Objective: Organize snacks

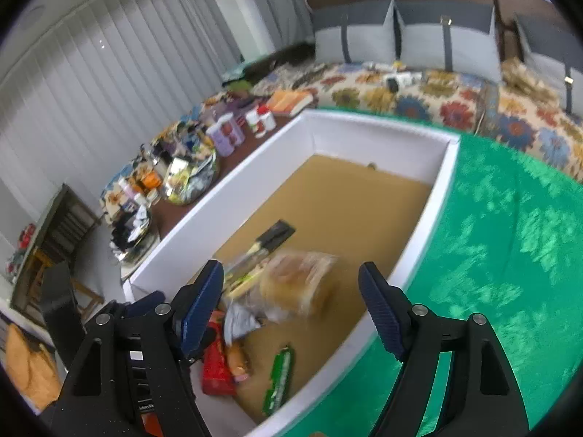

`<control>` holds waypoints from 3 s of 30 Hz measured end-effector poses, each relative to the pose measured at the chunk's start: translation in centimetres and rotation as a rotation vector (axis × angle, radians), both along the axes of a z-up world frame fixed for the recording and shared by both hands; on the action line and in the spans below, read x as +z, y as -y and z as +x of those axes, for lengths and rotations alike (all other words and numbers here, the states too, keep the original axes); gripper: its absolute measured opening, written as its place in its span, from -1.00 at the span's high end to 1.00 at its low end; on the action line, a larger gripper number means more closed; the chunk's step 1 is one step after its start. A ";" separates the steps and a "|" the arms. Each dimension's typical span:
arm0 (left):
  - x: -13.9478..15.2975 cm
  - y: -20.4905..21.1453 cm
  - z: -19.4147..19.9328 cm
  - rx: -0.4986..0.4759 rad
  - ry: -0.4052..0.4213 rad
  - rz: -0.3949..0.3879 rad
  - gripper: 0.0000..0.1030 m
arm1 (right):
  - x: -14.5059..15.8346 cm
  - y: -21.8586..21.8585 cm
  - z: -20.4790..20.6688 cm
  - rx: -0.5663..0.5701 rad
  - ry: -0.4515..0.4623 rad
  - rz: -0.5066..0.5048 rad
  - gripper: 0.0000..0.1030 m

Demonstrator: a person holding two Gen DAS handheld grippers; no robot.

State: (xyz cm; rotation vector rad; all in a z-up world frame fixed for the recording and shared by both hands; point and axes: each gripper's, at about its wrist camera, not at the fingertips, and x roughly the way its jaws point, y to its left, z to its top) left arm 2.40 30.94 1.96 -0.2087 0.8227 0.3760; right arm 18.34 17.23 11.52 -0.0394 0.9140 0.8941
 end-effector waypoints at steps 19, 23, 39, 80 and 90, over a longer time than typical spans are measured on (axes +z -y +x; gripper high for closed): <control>5.8 4.3 -1.9 0.118 0.002 0.265 -1.00 | 1.8 2.1 -2.8 -0.036 0.114 -0.098 -0.62; 5.8 3.5 -2.4 0.134 -0.007 0.227 -1.00 | 1.9 1.4 -3.5 -0.021 0.119 -0.118 -0.62; 5.6 0.7 -3.7 0.188 -0.023 0.138 -1.00 | 1.3 0.0 -5.6 0.019 0.112 -0.144 -0.62; 7.1 -1.1 -4.4 0.185 0.011 0.025 -1.00 | 2.3 -1.7 -6.2 0.007 0.086 -0.172 -0.62; 7.1 -0.8 -3.7 0.178 0.010 0.034 -1.00 | 2.1 -1.4 -6.0 0.008 0.095 -0.189 -0.62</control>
